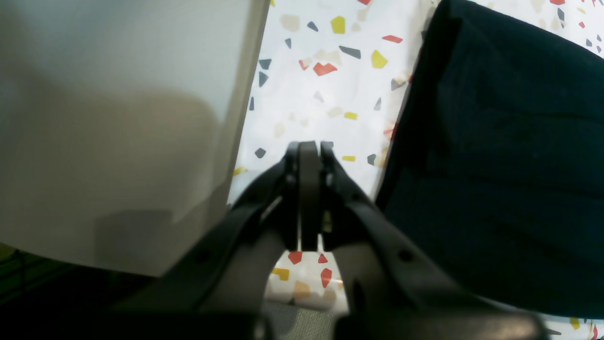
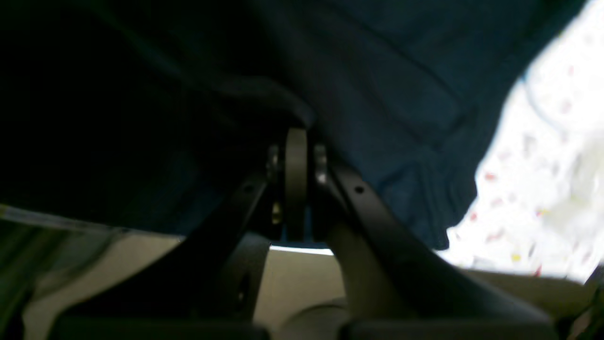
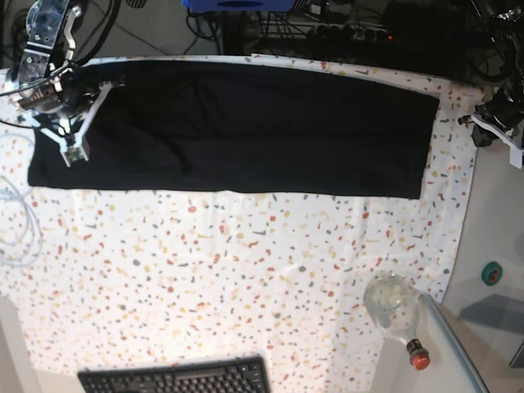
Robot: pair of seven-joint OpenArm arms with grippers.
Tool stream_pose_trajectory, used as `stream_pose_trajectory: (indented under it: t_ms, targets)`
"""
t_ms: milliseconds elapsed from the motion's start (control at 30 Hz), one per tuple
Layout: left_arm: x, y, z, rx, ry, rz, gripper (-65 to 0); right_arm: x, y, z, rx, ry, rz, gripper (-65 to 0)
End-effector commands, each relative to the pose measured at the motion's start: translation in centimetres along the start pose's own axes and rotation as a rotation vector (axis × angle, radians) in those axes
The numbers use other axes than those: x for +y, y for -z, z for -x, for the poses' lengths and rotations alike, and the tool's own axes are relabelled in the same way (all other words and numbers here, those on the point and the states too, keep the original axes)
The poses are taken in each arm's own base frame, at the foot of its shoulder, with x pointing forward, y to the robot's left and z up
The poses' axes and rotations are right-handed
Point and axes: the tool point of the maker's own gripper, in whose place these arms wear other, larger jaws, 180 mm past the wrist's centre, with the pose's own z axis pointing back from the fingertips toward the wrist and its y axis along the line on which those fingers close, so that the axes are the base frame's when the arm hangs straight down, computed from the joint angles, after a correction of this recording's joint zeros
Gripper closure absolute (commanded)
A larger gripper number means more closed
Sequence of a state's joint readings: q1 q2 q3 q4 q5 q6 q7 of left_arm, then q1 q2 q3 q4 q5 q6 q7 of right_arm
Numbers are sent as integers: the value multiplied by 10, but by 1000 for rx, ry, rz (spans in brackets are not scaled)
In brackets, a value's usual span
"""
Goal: Layout the t-shirt on the table in an organized manner, then fold the t-shirt properly
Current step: 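Smooth the folded shirt end with the right gripper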
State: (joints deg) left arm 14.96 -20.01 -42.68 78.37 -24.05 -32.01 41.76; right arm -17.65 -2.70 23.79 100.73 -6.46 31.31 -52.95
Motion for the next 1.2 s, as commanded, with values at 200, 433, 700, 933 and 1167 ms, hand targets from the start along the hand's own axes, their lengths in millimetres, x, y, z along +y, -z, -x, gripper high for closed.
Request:
stream_pose_trajectory:
  t_ms: [200, 433, 700, 933, 1167]
  targets:
    - [5, -5, -16, -43, 21, -5, 0, -8, -9, -14, -48, 5, 33, -224]
    - [6, -5, -17, -45, 21, -7, 0, -17, -36, -32, -133, -11, 89, -222]
    - [6, -5, -18, -48, 21, -6, 0, 3, -42, -21, -127, -21, 56, -2]
    - [5, -4, -19, -48, 22, -4, 0, 34, -22, 0, -28, -45, -33, 0]
    - [6, -5, -18, -48, 21, -6, 0, 46, 14, 13, 49, -20, -107, 0]
